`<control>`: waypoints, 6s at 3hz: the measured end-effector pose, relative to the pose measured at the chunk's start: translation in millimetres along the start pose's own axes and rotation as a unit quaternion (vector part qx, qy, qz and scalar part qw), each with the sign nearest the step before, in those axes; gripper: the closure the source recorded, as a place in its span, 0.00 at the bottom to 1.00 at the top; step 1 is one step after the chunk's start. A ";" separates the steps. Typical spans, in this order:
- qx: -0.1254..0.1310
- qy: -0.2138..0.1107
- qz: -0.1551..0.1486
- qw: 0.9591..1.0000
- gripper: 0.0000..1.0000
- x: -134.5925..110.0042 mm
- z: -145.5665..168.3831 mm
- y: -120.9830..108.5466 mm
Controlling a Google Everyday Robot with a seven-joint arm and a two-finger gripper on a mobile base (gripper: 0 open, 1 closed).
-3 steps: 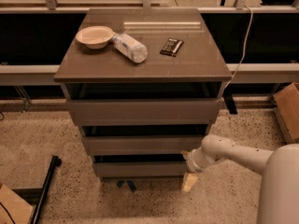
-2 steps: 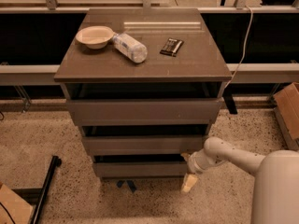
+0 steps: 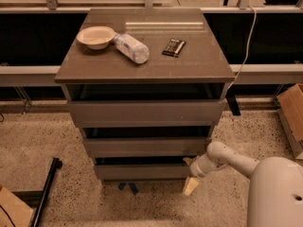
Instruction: Open bottom drawer
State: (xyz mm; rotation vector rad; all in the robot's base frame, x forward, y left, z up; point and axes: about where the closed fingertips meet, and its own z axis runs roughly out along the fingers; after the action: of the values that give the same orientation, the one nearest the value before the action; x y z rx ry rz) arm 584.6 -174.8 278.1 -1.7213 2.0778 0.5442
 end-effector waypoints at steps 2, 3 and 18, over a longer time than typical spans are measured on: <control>-0.021 -0.023 0.018 0.999 0.00 26.4 35.3 -25.0; -0.020 -0.035 0.024 0.999 0.00 40.6 46.3 -43.8; -0.093 -0.023 0.099 0.990 0.27 79.7 60.1 39.2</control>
Offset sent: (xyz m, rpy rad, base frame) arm 0.0422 -0.0198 -0.0540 0.0662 0.0405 -0.0323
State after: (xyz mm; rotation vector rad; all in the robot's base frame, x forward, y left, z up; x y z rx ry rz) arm 535.2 -203.0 187.2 -1.5899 2.2393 0.8542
